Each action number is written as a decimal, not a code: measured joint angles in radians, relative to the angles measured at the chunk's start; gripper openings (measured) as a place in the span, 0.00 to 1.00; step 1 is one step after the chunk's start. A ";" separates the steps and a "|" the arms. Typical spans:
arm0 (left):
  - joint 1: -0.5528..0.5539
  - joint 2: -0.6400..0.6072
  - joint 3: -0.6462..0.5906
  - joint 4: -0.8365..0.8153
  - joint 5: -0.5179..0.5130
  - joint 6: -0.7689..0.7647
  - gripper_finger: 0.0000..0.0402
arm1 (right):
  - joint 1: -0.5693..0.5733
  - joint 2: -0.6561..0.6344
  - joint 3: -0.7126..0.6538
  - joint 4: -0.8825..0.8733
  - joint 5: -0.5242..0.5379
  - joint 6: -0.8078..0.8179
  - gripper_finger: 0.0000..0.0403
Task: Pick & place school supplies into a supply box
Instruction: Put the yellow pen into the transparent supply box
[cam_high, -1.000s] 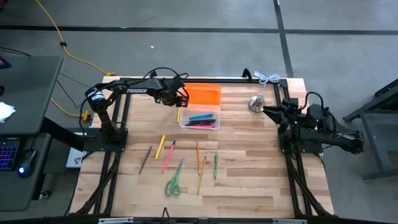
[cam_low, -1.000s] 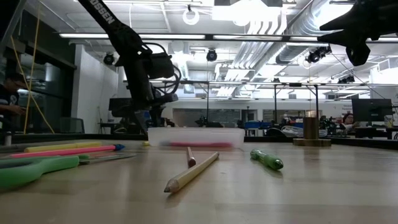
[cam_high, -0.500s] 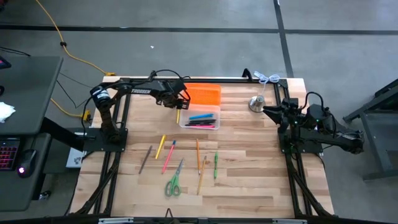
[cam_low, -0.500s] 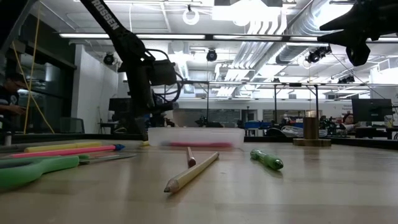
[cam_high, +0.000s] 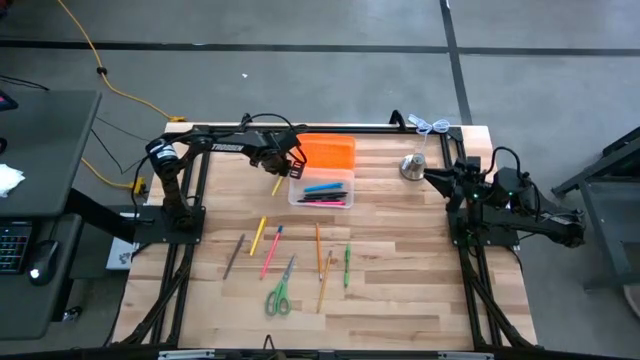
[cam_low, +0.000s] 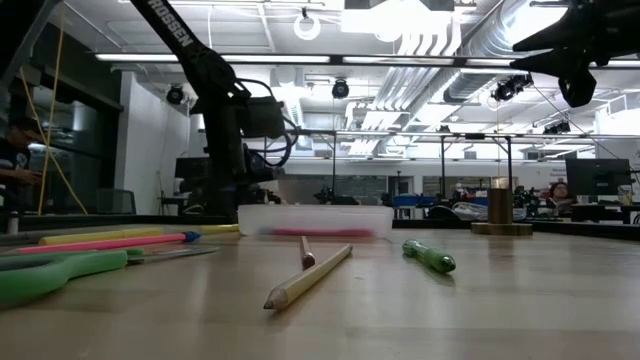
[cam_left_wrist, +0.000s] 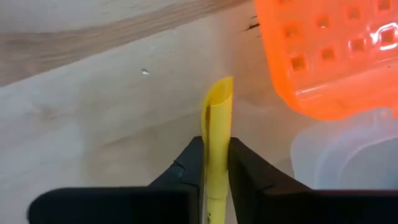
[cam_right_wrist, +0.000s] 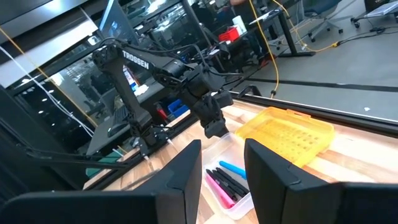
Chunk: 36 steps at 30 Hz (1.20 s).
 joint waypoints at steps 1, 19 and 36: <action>0.000 0.000 0.000 -0.003 -0.004 0.006 0.19 | 0.000 0.000 0.000 0.000 0.000 0.000 0.24; 0.002 -0.047 -0.009 -0.101 -0.102 0.006 0.16 | 0.000 0.000 0.000 0.000 -0.003 0.001 0.25; 0.002 -0.076 -0.009 -0.175 -0.067 0.002 0.17 | 0.000 0.000 0.000 0.000 0.003 0.000 0.25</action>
